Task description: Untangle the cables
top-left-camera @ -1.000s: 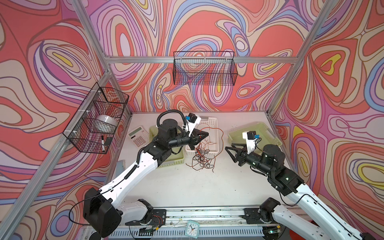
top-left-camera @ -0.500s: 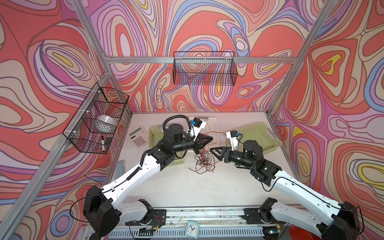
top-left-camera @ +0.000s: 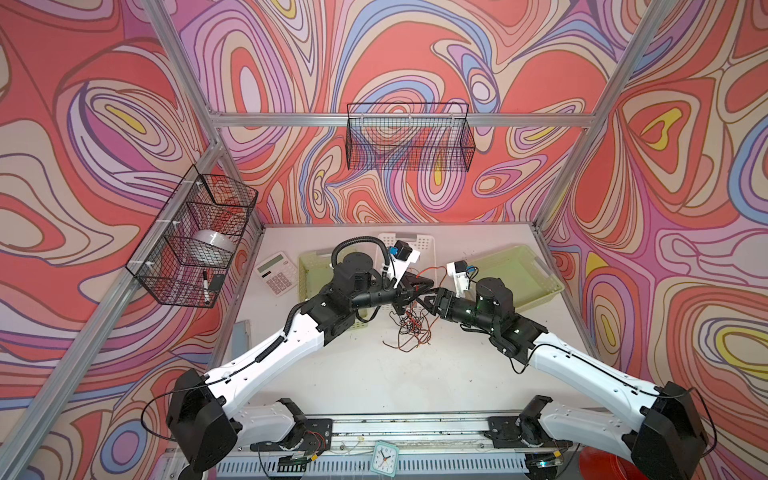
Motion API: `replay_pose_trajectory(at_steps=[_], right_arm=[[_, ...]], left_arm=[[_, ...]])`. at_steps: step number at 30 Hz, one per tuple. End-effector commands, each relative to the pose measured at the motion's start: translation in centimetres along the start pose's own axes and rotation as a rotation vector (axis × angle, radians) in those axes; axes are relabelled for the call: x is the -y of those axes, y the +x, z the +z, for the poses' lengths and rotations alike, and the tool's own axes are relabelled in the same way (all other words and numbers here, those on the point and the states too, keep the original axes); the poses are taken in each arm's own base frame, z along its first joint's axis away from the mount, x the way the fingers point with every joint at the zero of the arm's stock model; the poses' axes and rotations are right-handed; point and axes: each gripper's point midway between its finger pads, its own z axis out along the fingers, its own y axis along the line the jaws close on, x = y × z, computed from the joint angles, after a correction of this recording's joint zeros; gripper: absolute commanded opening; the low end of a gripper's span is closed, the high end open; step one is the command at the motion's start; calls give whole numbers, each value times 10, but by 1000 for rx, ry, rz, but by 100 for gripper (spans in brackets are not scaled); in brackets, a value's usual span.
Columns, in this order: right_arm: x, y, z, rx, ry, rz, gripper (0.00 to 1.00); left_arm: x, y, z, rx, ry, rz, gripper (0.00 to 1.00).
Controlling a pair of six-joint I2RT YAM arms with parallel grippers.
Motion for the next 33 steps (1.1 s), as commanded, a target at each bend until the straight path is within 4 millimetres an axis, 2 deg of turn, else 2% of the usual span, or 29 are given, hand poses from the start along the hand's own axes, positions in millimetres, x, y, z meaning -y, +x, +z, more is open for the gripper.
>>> replay_pose_trajectory(at_steps=[1,8,13,16,20,23,31,33], right_arm=[[1,12,4,-60,-10,26,73],[5,41,4,-208,-21,45,68],[-2,45,10,-245,-65,38,71],[-5,54,15,-290,-101,47,72],[0,63,14,-321,-103,71,65],[-2,63,12,-319,-105,65,62],[18,73,16,-328,-71,91,20],[29,78,16,-331,-28,99,3]], left_arm=[[3,-9,2,36,9,20,0],[0,-14,2,47,-17,68,0],[7,-15,7,60,43,53,0],[13,-12,10,64,93,40,0],[13,-9,11,53,101,57,0],[10,-6,11,24,79,77,0],[8,-6,12,15,65,77,0],[10,-9,12,19,78,72,0]])
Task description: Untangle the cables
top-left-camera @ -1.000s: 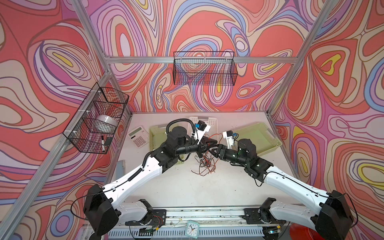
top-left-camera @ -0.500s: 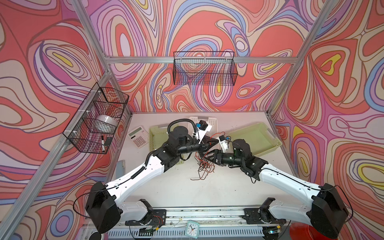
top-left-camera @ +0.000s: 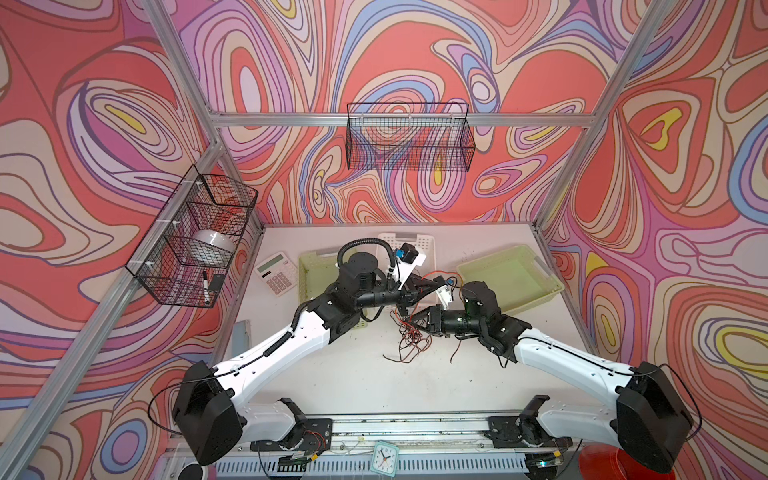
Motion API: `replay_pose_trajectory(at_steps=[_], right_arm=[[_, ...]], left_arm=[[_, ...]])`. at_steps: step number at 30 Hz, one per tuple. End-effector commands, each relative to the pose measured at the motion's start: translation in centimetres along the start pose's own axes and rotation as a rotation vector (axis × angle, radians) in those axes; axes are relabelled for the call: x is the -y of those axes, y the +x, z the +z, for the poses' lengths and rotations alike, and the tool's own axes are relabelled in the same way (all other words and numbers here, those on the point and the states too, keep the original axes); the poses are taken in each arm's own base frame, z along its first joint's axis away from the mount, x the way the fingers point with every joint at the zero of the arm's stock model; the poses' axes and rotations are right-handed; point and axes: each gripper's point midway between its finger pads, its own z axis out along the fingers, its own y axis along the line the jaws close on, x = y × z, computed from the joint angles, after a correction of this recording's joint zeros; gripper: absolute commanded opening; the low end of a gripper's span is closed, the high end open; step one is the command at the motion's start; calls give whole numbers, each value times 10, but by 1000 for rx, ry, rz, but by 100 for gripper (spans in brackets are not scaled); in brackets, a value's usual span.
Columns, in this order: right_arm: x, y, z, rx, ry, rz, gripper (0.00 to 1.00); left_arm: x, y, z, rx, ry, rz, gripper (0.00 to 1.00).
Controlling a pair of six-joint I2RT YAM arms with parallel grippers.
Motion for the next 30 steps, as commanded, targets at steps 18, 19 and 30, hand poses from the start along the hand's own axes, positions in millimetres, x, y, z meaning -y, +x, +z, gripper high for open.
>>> replay_pose_trajectory(at_steps=[18,19,30], right_arm=[[156,51,-35,43,567,84,0],[161,54,-36,36,586,84,0],[118,16,-51,187,522,-164,11]], left_arm=[[25,-82,-33,87,1,138,0],[27,-89,-36,94,-6,150,0],[35,-122,-52,107,-29,201,0]])
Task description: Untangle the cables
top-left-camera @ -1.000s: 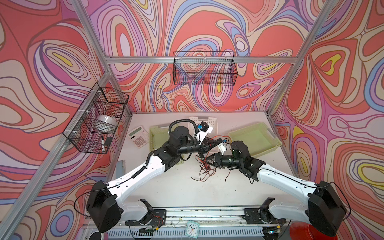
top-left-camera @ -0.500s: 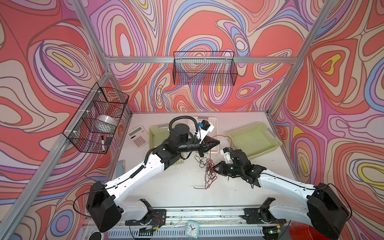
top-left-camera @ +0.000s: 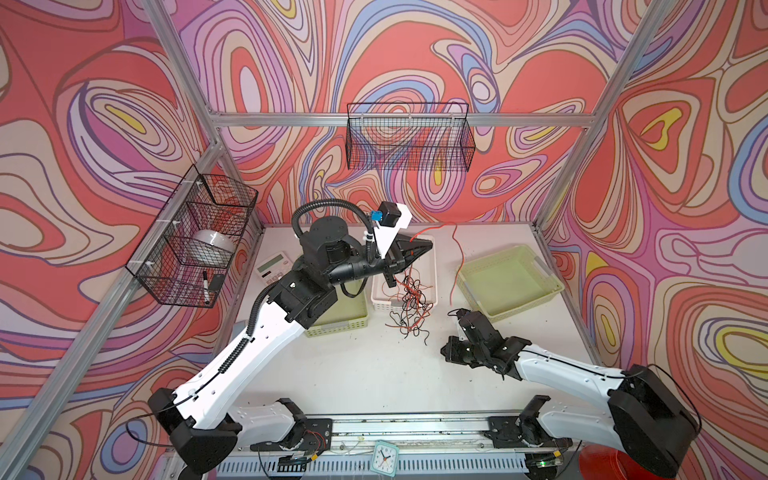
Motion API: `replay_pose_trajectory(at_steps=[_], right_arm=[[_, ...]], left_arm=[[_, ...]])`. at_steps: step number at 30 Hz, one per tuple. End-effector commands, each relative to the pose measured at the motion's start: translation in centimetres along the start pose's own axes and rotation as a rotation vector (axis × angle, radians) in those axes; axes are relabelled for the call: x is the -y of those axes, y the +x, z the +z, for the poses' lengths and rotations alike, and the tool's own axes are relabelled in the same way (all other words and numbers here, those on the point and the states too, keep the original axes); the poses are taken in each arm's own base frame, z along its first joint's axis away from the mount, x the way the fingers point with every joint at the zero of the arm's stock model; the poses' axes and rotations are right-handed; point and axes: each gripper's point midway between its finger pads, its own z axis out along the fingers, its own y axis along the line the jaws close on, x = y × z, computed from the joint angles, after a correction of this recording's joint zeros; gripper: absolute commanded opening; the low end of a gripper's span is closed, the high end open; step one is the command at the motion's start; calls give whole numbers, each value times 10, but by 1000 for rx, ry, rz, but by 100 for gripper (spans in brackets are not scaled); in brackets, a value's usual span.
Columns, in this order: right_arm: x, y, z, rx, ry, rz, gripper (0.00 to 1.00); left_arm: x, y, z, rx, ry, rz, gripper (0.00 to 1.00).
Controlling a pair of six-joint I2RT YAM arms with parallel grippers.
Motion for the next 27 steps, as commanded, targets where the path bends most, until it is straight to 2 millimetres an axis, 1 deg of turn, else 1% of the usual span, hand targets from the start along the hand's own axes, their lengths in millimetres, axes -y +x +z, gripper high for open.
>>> replay_pose_trajectory(at_steps=[1,3,4,5,6,7,9,13,15,16,18,21,24,27], right_arm=[[-44,-41,-35,200,-132,-173,26],[-72,-54,-60,277,-225,-263,41],[-85,-59,-74,318,-264,-309,46],[-96,-62,-84,339,-295,-348,49],[-110,-64,-96,361,-340,-405,51],[-122,-66,-107,384,-366,-448,53],[-138,-66,-121,413,-402,-519,55],[-160,-65,-137,426,-444,-615,52],[-165,-69,-139,445,-437,-641,54],[-165,-71,-136,447,-421,-655,55],[-165,-73,-126,426,-382,-685,57],[-162,-72,-108,373,-322,-725,57],[-169,-72,-102,376,-316,-754,57],[-170,-69,-91,339,-306,-779,55]], left_arm=[[-2,26,4,-67,13,-32,0],[-6,37,6,-68,1,-47,0],[-8,44,7,-75,-6,-54,0],[-10,49,9,-85,-8,-63,0],[-11,55,11,-99,-7,-74,0],[-12,60,12,-109,-5,-84,0],[-12,67,14,-116,0,-110,0],[-12,76,14,-112,-2,-150,0],[-11,80,14,-112,2,-169,0],[-10,81,14,-113,3,-174,0],[-8,84,14,-119,5,-185,0],[-6,83,15,-115,8,-184,0],[-4,82,16,-119,9,-181,0],[-3,81,17,-117,8,-184,0]])
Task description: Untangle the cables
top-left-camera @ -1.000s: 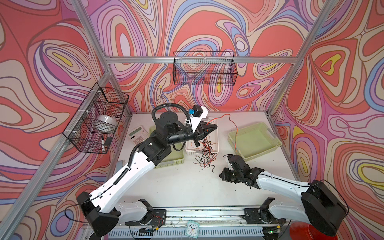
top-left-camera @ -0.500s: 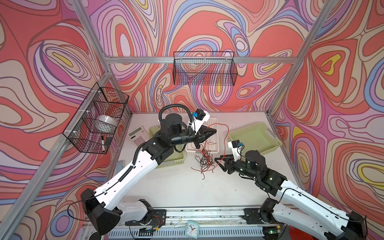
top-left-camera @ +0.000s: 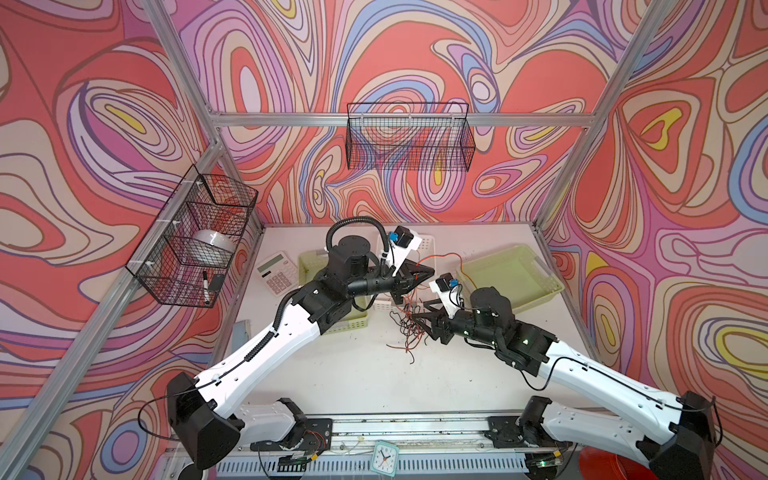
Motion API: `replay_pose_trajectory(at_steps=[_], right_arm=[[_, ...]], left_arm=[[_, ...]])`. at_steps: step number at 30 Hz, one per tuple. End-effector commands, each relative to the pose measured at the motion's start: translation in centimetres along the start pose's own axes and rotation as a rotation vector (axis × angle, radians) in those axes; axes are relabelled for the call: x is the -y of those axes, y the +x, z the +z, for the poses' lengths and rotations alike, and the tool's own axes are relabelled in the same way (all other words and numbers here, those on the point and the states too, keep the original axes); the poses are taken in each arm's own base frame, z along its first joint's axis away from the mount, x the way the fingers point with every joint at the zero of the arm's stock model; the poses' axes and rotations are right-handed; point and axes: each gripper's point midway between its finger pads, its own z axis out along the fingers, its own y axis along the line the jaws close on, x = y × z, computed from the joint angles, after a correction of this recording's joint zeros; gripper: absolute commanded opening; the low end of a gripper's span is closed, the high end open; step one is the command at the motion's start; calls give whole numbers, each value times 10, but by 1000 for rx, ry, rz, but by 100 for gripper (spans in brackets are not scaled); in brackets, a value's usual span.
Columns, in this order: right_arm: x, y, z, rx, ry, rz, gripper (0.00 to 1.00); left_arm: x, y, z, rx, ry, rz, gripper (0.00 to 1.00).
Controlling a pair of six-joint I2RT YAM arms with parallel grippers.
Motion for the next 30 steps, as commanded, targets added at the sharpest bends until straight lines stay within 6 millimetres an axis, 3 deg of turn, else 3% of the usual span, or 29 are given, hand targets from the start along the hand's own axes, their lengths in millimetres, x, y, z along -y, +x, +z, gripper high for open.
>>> replay_pose_trajectory(at_steps=[1,5,8,10,14,19,27,30], right_arm=[[-2,2,5,-34,5,-60,54],[2,19,14,-82,28,-61,47],[1,20,15,-79,34,-71,16],[-1,24,14,-85,26,-79,0],[-10,46,16,-131,-15,-98,0],[-22,82,25,-200,-59,-101,0],[-2,132,24,-264,30,-57,0],[4,117,15,-191,74,-40,0]], left_arm=[[10,-20,-7,57,11,24,0],[12,-24,-6,61,16,28,0],[13,-26,-5,64,15,30,0],[11,-31,-6,76,-2,34,0],[4,-52,-13,123,-75,61,0],[-2,-96,-23,197,-143,83,0],[-28,-147,-59,321,-237,35,0],[-16,-144,-55,302,-160,34,0]])
